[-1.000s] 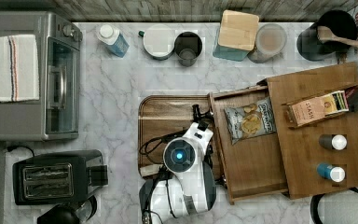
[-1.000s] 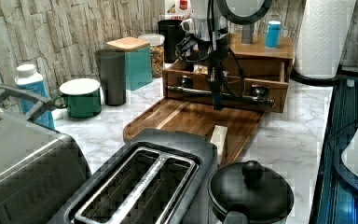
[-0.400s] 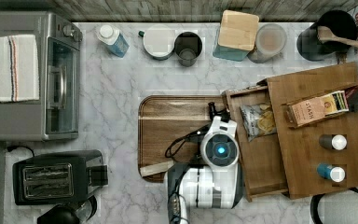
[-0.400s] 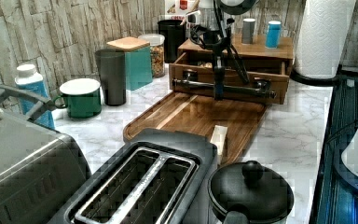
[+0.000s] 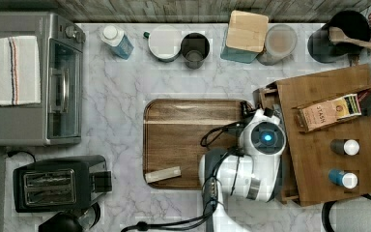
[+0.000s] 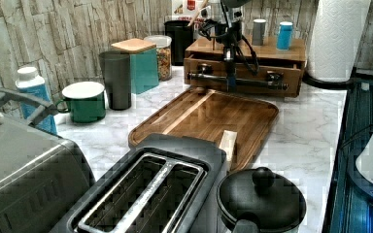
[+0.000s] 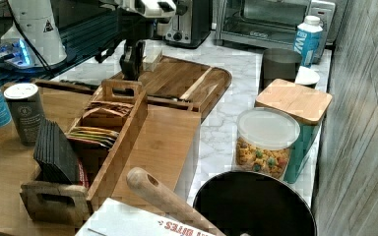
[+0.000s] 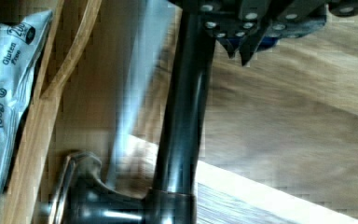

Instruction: Close the drawer.

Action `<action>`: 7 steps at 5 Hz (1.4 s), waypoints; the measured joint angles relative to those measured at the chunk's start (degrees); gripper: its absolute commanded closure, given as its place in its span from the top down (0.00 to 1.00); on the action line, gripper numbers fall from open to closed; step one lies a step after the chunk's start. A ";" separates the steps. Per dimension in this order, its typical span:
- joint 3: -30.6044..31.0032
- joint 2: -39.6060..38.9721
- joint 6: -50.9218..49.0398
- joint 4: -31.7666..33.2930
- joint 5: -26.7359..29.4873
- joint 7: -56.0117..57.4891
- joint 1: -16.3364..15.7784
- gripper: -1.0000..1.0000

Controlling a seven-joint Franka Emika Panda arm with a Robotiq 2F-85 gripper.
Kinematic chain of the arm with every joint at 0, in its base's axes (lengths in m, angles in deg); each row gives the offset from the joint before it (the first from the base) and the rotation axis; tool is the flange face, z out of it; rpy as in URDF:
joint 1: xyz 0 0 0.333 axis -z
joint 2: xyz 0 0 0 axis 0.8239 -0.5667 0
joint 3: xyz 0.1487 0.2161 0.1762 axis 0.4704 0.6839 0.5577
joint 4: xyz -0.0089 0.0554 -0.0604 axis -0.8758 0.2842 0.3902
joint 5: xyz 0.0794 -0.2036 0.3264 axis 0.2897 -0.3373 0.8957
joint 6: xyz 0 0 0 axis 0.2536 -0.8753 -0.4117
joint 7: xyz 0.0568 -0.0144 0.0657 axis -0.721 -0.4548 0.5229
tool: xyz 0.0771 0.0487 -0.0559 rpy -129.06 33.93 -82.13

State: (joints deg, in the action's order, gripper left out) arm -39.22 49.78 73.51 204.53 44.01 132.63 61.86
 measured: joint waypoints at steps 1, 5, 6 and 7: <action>-2.90 -2.47 0.11 -2.91 4.05 9.90 1.01 0.00; -4.20 -5.37 -3.16 -7.16 11.57 24.68 3.02 0.00; -4.20 -5.39 -3.16 -7.16 11.51 24.68 2.97 0.00; -4.20 -5.39 -3.08 -7.16 11.54 24.68 2.94 0.00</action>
State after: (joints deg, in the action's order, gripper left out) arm -43.42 44.39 70.44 197.37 55.56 157.30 64.80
